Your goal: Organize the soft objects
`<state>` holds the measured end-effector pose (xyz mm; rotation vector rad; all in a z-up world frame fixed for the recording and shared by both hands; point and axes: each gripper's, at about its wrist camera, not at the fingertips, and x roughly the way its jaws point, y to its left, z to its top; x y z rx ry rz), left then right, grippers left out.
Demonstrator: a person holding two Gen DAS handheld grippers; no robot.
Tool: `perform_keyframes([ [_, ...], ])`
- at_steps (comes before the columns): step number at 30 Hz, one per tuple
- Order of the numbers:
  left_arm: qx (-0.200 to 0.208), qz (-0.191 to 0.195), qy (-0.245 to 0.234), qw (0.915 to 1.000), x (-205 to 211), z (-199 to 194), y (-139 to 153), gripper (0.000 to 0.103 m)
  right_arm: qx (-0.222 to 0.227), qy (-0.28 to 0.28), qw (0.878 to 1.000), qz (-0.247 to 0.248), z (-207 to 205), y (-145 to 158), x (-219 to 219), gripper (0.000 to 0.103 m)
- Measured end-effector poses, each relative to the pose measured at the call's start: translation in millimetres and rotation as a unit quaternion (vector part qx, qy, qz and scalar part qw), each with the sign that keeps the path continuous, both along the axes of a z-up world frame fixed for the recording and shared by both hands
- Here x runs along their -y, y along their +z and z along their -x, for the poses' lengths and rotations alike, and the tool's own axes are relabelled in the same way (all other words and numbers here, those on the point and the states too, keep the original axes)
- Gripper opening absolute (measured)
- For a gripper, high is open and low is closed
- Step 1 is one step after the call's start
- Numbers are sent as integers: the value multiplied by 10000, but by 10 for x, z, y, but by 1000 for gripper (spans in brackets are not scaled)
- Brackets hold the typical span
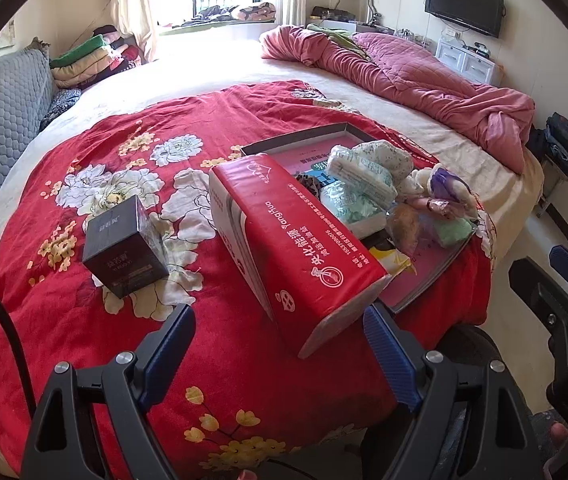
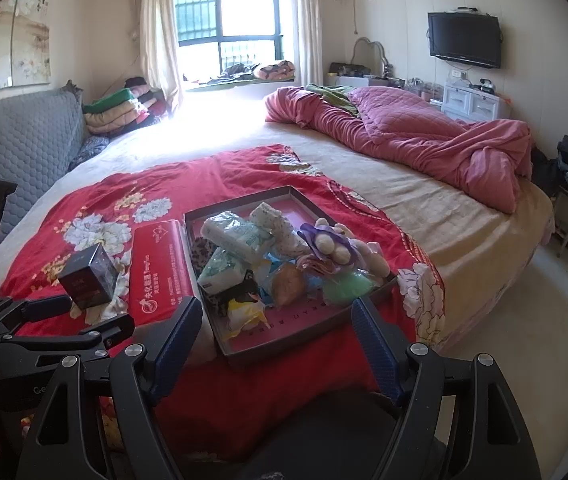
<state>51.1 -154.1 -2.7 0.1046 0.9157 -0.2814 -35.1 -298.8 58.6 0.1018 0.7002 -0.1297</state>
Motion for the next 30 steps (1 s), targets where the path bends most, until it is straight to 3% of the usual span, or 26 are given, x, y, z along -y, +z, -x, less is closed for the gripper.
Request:
perform_keyframes([
  [30,-70,-124,10,9999,17,9,-65,86,-197,-64,9997,-107,-29,-124,42,78],
])
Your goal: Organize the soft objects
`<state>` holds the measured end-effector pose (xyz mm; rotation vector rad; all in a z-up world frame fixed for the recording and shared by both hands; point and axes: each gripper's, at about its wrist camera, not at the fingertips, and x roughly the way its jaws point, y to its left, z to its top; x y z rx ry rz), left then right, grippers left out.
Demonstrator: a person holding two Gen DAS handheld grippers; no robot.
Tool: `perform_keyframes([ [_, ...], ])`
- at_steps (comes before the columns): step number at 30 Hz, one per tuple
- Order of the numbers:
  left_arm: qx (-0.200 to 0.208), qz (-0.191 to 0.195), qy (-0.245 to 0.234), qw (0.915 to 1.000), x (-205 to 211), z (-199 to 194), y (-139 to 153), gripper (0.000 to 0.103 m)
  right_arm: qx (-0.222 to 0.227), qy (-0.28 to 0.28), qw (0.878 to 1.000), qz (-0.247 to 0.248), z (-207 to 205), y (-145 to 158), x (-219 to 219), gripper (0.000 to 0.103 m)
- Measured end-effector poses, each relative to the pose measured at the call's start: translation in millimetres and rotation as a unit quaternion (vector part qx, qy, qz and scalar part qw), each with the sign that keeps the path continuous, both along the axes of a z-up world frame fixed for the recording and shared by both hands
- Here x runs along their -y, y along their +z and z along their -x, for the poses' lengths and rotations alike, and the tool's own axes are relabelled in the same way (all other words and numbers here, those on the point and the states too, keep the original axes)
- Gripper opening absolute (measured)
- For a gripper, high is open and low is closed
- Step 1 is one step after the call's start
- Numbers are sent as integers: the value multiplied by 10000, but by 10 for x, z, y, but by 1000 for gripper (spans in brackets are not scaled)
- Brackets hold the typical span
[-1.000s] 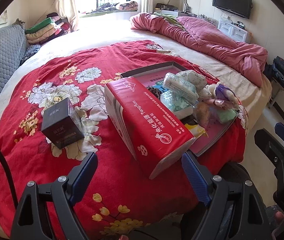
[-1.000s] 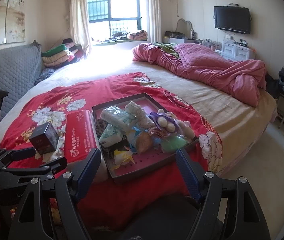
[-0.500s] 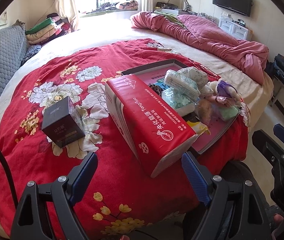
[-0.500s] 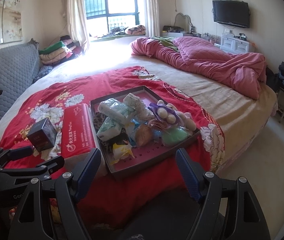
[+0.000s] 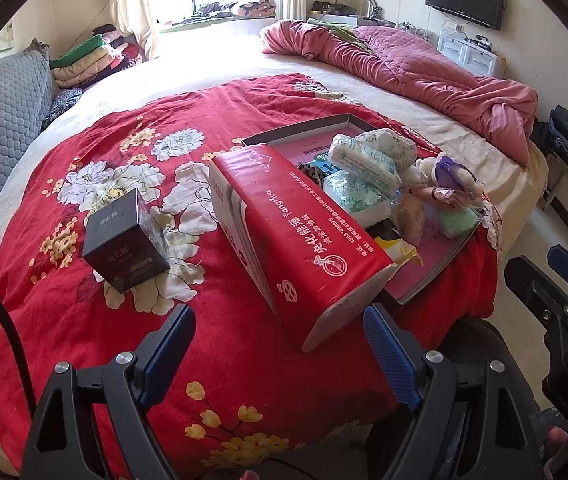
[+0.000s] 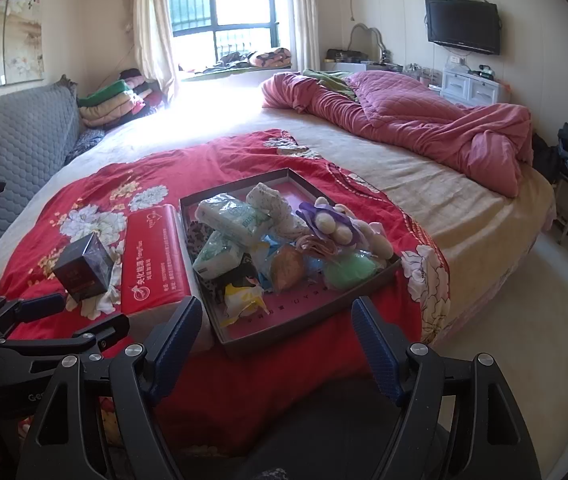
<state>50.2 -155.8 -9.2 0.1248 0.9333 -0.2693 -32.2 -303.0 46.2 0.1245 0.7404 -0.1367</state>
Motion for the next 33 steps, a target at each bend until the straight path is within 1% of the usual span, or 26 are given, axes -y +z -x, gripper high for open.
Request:
perform_keyframes([
  [33,6,-9,7,10000,-3,2,-9,86,-34,-79,10000,-21,1,-1,34,78],
])
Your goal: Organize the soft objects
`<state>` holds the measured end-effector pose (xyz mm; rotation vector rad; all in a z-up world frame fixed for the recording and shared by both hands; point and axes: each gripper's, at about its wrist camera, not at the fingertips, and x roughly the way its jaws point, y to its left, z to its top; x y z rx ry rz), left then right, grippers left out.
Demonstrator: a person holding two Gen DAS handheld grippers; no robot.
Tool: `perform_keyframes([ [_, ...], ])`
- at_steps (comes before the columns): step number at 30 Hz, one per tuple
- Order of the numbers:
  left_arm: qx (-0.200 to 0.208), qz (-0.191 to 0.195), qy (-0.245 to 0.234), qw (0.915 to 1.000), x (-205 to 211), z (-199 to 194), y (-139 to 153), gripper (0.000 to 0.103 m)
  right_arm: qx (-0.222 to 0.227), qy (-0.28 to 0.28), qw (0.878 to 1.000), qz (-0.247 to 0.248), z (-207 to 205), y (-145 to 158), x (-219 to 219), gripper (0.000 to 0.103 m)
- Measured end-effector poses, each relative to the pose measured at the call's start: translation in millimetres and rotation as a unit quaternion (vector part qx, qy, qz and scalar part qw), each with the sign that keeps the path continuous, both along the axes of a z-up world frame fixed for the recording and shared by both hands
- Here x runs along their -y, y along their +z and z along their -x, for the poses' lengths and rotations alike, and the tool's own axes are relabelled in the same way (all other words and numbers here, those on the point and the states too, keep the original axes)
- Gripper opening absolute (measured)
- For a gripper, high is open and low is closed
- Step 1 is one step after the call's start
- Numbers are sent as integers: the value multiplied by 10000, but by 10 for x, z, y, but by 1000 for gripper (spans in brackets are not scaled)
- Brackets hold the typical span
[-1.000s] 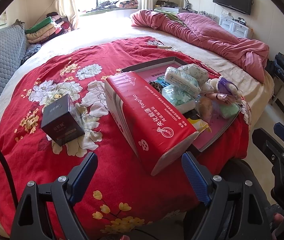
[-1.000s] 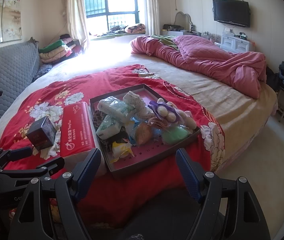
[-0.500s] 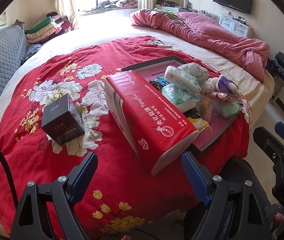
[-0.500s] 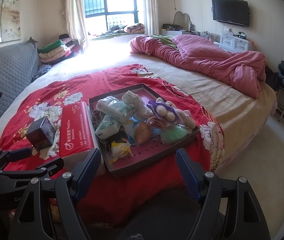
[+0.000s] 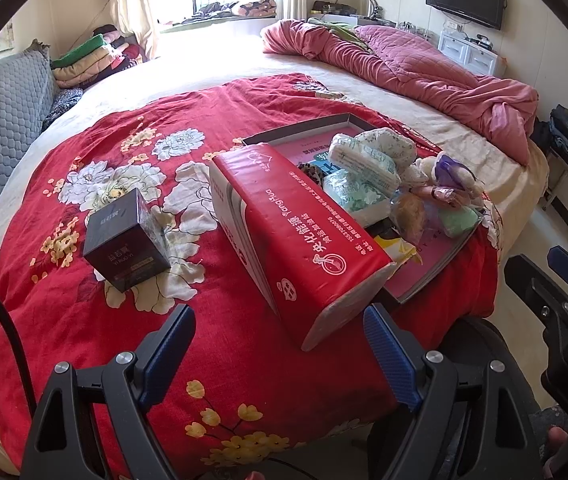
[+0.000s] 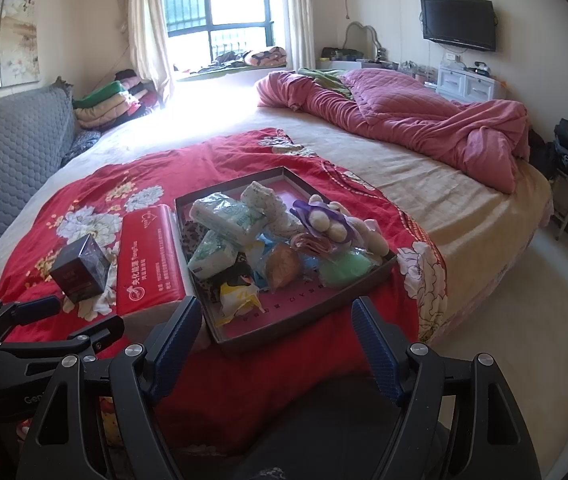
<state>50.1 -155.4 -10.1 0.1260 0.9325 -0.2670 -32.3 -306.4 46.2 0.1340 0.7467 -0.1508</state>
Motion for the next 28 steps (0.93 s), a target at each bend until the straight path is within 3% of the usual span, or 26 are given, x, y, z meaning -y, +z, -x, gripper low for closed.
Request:
perform_keyframes([
  [22,-195,61,-78,9998,14,-38,-170,86,-133,-41,9998,-169,-37,-81,36,78],
  [25,-356,271,-53,9990,-95,-105,-254,86,-102,87,9998,-147,-85,-62,-29,78],
  [28,-433,418,171,9980,-372,-188,-249,86,246,493,9983,164,-188,113,-266,78],
])
